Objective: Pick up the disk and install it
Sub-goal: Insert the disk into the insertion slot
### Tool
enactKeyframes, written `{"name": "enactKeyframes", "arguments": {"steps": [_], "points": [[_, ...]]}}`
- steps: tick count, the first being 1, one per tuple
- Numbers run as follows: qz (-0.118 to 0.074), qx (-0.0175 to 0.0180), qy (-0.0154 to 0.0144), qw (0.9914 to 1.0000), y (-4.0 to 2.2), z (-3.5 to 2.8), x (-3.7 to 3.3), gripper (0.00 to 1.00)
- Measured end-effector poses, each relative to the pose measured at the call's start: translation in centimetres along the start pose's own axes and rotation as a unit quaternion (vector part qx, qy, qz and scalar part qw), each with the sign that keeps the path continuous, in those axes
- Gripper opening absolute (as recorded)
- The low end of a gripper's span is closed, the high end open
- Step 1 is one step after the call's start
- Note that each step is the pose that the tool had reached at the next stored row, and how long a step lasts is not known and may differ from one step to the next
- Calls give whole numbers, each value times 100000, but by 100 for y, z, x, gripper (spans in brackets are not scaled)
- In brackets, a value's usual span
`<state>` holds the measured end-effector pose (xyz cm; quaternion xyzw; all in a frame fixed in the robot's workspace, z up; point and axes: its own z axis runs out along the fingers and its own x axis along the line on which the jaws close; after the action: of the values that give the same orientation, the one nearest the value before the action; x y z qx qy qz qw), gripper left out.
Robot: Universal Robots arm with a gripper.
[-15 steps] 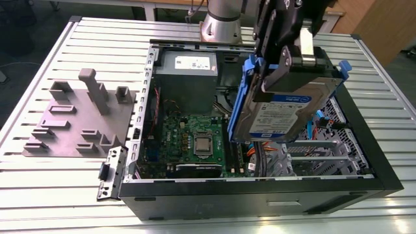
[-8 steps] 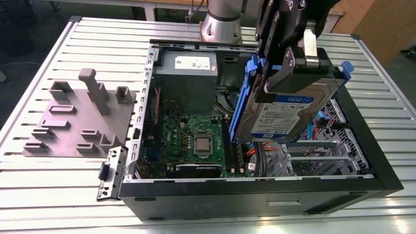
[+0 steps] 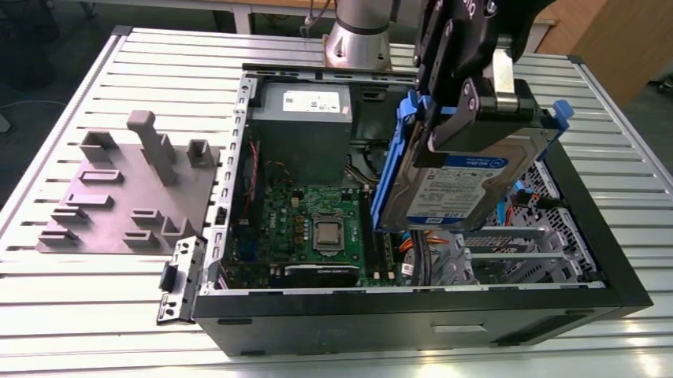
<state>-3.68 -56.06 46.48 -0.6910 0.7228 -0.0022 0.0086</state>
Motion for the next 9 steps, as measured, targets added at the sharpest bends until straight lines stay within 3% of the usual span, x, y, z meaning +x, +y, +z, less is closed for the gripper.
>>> {"name": "enactKeyframes", "arguments": {"steps": [5,9], "points": [[10,1,-3,100000,-15,3,59,37],[12,1,-3,100000,-124,13,55,37]]}}
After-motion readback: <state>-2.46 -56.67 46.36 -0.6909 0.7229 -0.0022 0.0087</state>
